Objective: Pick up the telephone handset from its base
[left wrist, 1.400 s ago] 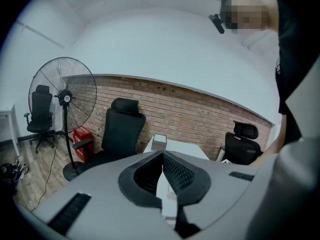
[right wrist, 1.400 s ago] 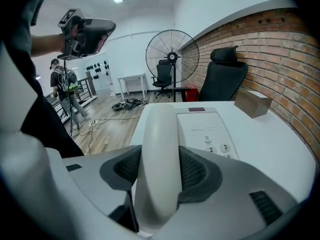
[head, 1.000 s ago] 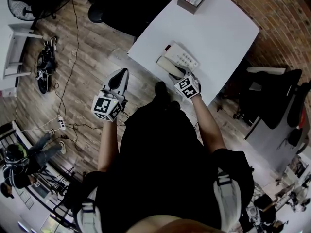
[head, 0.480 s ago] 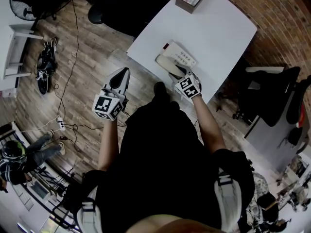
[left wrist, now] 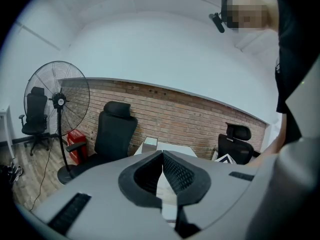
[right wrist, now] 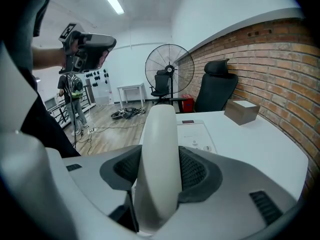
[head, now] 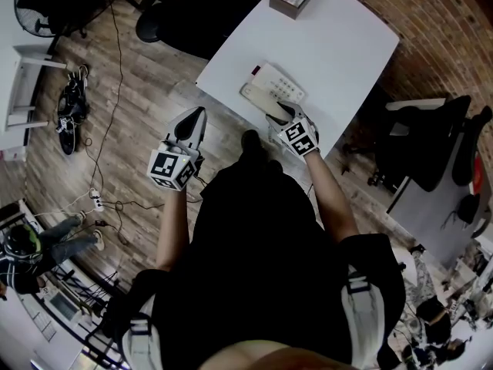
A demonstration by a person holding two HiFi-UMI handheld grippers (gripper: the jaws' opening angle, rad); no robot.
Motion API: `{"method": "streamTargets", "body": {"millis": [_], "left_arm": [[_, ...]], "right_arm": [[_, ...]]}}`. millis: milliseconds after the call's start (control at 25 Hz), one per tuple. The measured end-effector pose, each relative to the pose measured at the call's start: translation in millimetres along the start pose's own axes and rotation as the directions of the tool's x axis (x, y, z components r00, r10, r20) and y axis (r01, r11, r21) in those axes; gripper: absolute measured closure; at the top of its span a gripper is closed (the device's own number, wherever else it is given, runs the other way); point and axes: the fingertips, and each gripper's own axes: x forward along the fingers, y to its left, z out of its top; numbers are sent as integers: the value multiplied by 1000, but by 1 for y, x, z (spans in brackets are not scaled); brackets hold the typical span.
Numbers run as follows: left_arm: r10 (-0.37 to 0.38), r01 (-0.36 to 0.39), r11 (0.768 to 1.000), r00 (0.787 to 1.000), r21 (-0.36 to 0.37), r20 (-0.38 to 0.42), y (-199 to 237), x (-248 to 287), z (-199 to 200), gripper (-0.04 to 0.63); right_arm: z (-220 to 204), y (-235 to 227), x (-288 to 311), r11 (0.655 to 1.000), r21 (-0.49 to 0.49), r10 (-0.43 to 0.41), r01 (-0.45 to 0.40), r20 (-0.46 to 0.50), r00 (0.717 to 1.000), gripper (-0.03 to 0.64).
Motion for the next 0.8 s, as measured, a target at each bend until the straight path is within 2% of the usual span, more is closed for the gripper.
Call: {"method": "streamTargets", "body": {"millis": [800], "left_arm": [[-29, 29, 1000, 999, 10, 24, -54, -20, -1, 575]], "right_arm": [[-9, 13, -62, 999, 26, -44, 43, 67, 997, 407]]}}
